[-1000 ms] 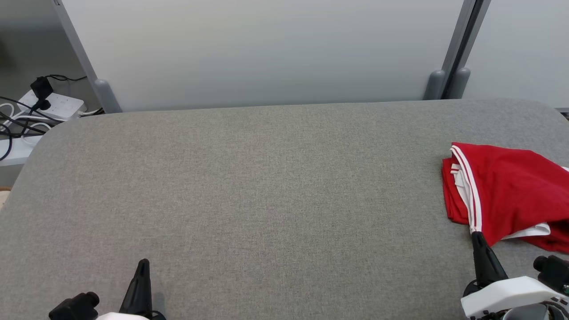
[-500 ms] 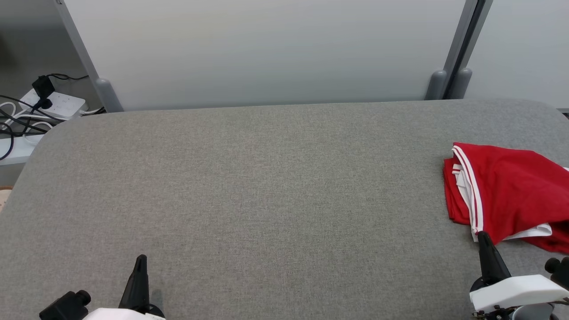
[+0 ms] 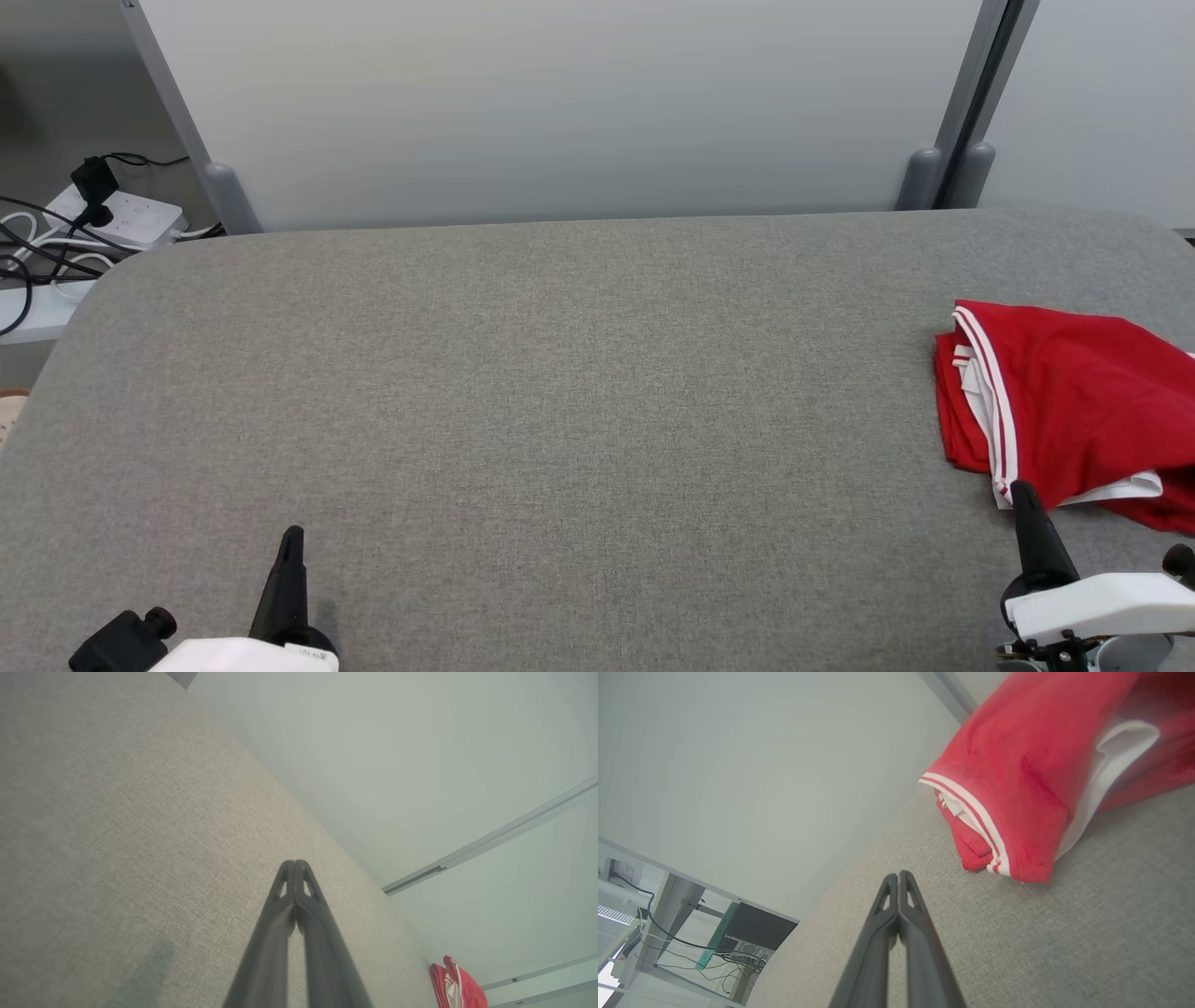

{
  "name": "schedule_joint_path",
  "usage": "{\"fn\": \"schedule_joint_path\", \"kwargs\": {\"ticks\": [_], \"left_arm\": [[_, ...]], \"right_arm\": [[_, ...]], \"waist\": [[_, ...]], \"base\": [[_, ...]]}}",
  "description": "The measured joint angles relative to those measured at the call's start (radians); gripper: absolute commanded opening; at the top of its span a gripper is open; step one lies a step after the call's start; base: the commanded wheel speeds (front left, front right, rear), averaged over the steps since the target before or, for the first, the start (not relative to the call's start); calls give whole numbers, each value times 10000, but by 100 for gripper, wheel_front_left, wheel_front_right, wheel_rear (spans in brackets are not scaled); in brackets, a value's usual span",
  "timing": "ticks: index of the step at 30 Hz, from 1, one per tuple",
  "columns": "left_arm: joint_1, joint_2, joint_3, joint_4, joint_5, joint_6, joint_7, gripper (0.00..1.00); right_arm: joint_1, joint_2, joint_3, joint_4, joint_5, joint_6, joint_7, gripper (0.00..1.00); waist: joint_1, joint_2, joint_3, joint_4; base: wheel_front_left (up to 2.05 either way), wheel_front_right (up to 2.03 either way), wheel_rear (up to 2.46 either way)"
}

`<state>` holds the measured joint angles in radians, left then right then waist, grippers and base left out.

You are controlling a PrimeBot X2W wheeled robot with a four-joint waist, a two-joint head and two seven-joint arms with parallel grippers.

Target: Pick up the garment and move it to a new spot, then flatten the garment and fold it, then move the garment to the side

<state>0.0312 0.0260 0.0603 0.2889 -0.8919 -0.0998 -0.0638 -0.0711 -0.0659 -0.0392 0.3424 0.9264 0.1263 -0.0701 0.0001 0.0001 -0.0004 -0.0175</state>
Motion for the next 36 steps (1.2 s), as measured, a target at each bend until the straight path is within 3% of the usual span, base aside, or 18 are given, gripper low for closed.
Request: {"fn": "schedule_joint_path", "kwargs": {"ticks": [36], "left_arm": [[-453, 15, 136, -98, -4220, -96, 1045, 0]], "right_arm": [[-6, 128, -537, -364, 3988, 0, 1057, 0]], "waist": [[0, 0, 21, 105]], "base": [[0, 0, 0]]}}
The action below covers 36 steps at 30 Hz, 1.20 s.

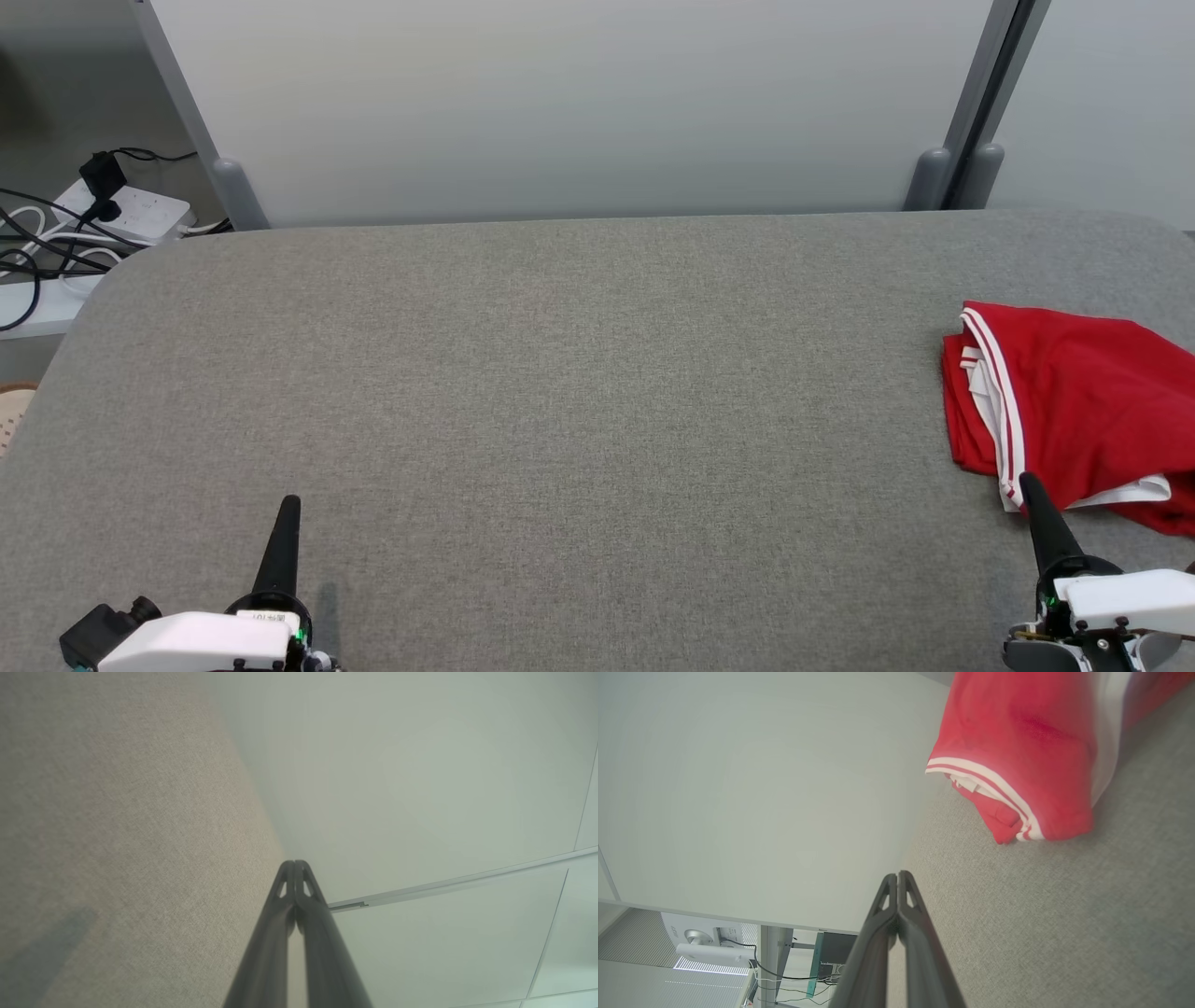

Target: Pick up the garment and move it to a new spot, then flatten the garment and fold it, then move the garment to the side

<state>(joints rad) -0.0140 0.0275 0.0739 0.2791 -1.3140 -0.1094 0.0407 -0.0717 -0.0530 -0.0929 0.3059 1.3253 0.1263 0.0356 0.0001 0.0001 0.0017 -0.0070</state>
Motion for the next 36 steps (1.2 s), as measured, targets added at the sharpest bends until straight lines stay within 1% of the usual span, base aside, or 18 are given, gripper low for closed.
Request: {"fn": "schedule_joint_path", "kwargs": {"ticks": [26, 36], "left_arm": [[-368, 15, 65, -71, -2897, -130, 662, 0], [-368, 15, 67, -71, -2913, -132, 662, 0]], "right_arm": [[-4, 130, -345, -297, 2723, 0, 698, 0], [-4, 132, -353, -303, 2721, 0, 698, 0]], "waist": [[0, 0, 14, 70], [0, 0, 14, 70]], "base": [[0, 0, 0], [0, 0, 0]]}}
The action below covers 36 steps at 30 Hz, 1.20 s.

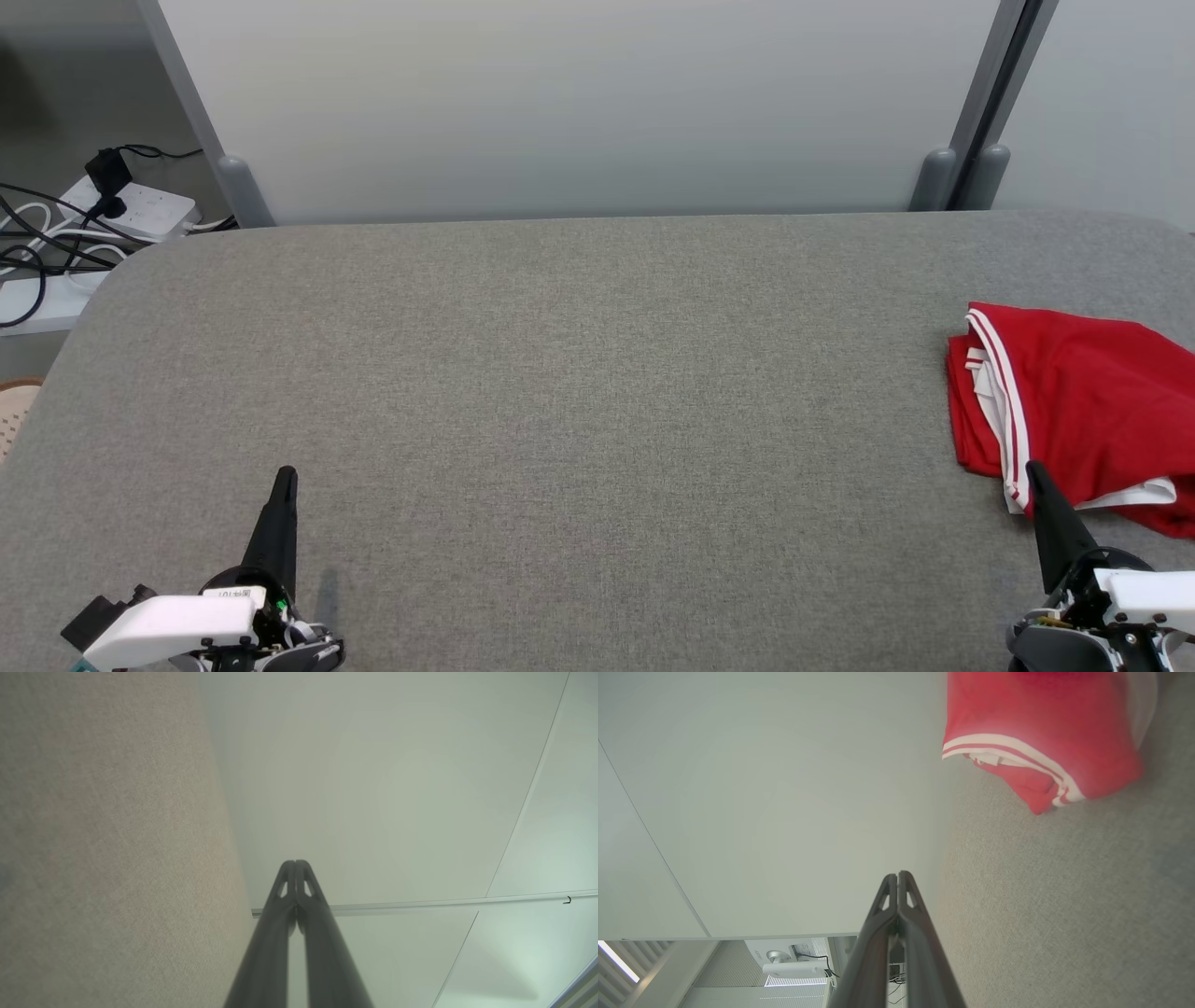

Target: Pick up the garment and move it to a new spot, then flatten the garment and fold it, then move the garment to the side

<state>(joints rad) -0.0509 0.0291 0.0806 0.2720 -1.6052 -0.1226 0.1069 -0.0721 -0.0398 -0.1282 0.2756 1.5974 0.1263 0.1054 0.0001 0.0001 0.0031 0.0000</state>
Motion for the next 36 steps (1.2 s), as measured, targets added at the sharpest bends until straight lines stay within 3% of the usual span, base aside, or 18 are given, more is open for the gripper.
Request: {"fn": "schedule_joint_path", "kwargs": {"ticks": [36], "left_arm": [[0, 0, 2, 0, 2, -2, 0, 0]], "right_arm": [[0, 0, 0, -2, 0, 0, 0, 0]], "waist": [[-1, 0, 0, 0]], "base": [[0, 0, 0]]}}
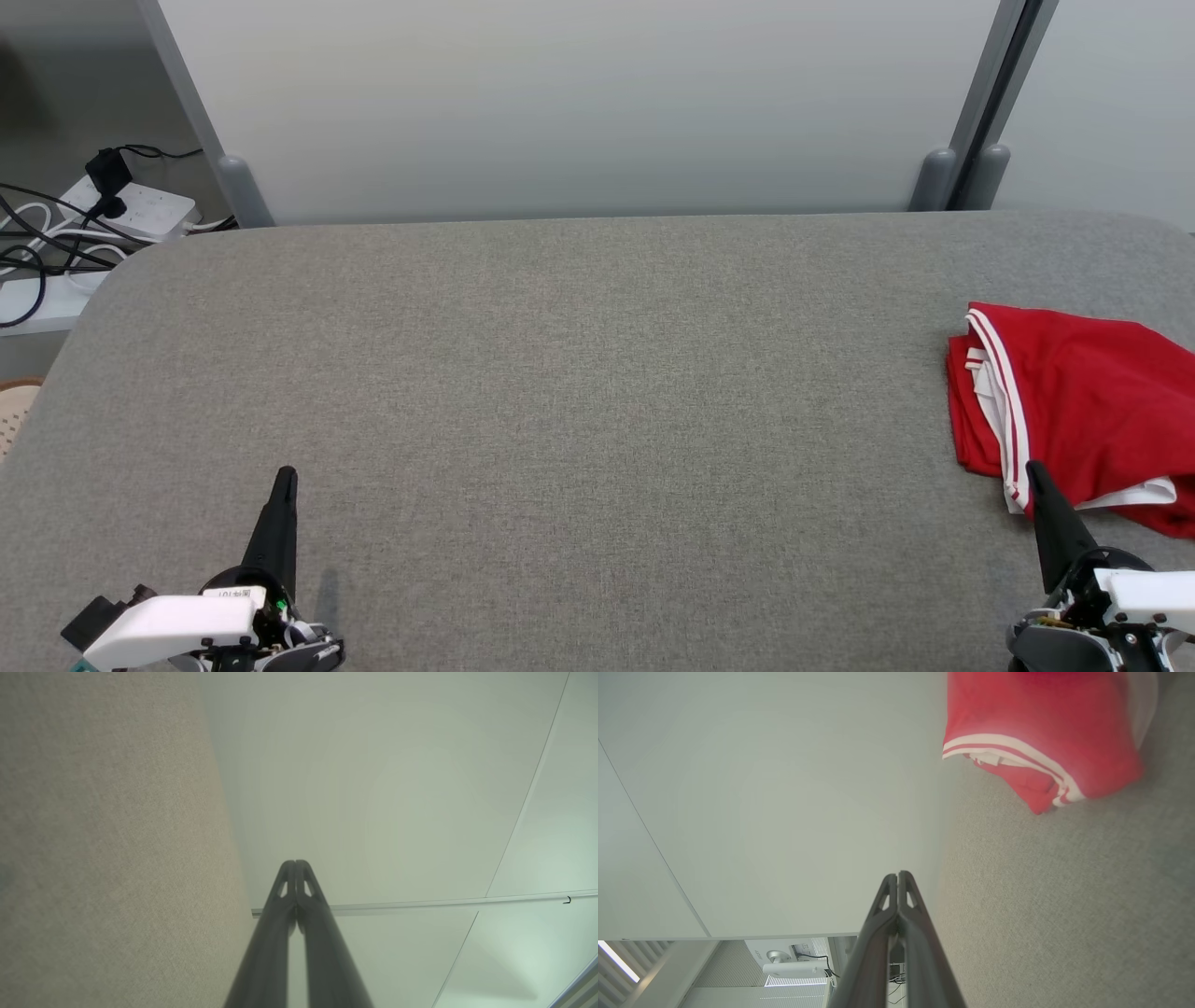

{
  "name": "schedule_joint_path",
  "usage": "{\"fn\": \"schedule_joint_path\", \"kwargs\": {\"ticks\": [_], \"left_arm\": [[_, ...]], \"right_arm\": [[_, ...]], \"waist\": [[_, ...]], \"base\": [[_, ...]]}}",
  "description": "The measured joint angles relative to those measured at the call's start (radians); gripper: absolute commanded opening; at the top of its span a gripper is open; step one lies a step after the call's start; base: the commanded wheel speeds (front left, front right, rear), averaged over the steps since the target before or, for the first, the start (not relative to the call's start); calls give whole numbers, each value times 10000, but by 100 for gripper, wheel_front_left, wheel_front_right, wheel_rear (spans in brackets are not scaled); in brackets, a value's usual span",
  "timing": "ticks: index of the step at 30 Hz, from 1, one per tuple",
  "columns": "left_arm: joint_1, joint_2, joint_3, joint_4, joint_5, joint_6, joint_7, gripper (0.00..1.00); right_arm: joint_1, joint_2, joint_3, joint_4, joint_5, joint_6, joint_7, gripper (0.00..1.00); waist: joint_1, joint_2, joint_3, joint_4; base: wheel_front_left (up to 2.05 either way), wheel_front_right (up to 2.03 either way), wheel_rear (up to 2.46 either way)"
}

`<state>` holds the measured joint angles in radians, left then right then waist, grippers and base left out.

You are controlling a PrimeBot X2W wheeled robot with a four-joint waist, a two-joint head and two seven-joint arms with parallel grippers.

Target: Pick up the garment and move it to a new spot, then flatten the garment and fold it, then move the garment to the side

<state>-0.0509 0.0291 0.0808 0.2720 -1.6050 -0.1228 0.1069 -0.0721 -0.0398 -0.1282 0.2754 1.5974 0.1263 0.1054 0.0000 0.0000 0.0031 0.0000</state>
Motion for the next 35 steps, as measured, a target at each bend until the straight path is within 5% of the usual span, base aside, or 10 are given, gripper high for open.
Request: {"fn": "schedule_joint_path", "kwargs": {"ticks": [35], "left_arm": [[0, 0, 0, 0, -2, 0, 0, 0]], "right_arm": [[0, 0, 0, -2, 0, -2, 0, 0]], "waist": [[0, 0, 0, 0]], "base": [[0, 0, 0]]}}
